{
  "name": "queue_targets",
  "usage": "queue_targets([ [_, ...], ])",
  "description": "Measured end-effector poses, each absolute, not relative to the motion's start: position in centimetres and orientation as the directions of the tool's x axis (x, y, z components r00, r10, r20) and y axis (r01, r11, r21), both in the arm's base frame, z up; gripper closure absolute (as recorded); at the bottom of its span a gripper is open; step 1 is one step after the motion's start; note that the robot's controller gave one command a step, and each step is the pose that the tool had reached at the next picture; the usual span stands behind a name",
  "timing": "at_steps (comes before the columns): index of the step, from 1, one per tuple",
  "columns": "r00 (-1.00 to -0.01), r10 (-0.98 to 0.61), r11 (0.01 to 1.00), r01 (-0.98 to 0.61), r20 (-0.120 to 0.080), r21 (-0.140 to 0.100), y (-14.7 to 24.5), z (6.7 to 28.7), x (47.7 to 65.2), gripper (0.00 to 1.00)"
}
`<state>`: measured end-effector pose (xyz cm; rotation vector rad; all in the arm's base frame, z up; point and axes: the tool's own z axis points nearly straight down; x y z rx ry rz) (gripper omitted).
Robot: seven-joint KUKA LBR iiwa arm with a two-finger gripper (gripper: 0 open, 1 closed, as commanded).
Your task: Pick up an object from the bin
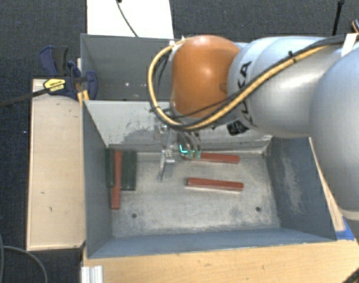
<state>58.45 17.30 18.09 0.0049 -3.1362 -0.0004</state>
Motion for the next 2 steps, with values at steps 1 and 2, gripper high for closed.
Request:
queue_targets([
  [1, -0.984, -0.178, 0.984, -0.178, 0.004, -0.002, 11.1, 10.4, 57.8, 0.00],
  [2, -0.983, -0.183, 0.983, -0.183, 0.002, -0.003, 5.9, 8.7, 59.1, 0.00],
])
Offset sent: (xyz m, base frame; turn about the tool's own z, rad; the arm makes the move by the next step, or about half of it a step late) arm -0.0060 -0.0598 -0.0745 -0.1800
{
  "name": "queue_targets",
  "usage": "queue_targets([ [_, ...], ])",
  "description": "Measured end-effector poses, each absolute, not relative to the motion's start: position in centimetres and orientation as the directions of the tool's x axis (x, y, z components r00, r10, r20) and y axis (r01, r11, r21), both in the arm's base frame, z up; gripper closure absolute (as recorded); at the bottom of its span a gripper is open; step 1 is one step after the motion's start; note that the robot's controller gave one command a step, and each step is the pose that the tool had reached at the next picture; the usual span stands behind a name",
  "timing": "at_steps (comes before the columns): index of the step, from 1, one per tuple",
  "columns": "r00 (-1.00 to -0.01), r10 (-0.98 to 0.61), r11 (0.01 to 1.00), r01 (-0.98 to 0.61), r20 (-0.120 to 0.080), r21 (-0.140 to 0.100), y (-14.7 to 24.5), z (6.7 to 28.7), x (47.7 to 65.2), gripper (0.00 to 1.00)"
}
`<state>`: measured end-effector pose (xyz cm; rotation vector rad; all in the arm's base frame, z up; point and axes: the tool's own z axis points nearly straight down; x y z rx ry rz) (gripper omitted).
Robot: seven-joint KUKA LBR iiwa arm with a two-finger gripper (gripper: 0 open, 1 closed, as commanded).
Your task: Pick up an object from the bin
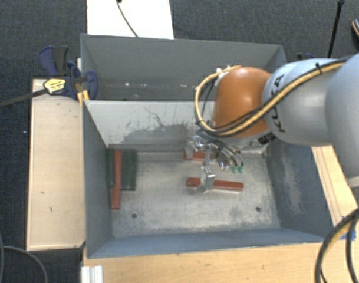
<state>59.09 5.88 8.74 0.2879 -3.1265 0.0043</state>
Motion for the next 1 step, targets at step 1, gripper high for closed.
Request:
queue_targets([
  [1, -0.992, -0.123, 0.992, -0.123, 0.003, -0.002, -1.08, 6.93, 55.42, 0.00],
])
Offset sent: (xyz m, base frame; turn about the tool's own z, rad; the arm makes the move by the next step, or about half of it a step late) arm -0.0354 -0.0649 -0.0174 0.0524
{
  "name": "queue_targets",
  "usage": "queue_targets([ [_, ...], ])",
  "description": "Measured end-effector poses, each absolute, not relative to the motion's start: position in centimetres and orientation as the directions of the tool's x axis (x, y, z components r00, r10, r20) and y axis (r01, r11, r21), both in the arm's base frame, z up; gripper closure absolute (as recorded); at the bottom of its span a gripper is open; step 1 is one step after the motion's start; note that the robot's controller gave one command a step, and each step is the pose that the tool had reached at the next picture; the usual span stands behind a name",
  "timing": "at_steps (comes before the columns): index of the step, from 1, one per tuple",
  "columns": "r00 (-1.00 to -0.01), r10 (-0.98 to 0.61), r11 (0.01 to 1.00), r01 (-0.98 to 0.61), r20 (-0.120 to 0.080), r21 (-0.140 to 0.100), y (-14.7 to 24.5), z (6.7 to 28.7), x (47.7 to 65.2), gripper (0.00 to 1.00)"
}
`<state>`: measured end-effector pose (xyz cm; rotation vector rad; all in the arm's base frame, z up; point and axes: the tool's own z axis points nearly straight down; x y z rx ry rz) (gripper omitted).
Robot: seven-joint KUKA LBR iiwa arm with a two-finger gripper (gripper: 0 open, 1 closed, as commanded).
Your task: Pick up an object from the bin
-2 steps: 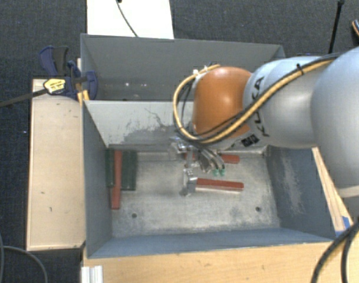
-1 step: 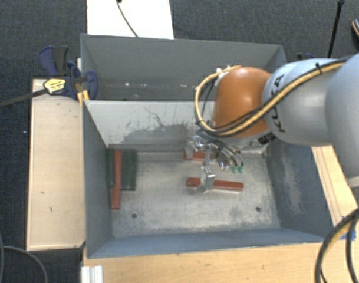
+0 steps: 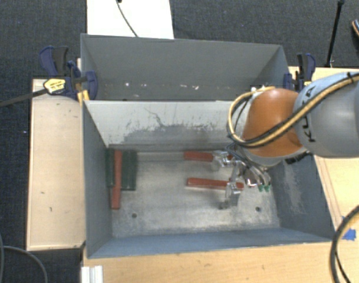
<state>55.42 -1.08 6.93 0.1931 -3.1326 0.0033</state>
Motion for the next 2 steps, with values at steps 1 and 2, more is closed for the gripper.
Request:
queue_targets([
  [1, -0.992, -0.124, 0.992, -0.124, -0.002, 0.001, -0.6, 7.1, 55.6, 1.00],
  [2, -0.999, -0.049, 0.999, -0.049, -0.011, 0.000, -0.6, 25.2, 54.3, 1.00],
])
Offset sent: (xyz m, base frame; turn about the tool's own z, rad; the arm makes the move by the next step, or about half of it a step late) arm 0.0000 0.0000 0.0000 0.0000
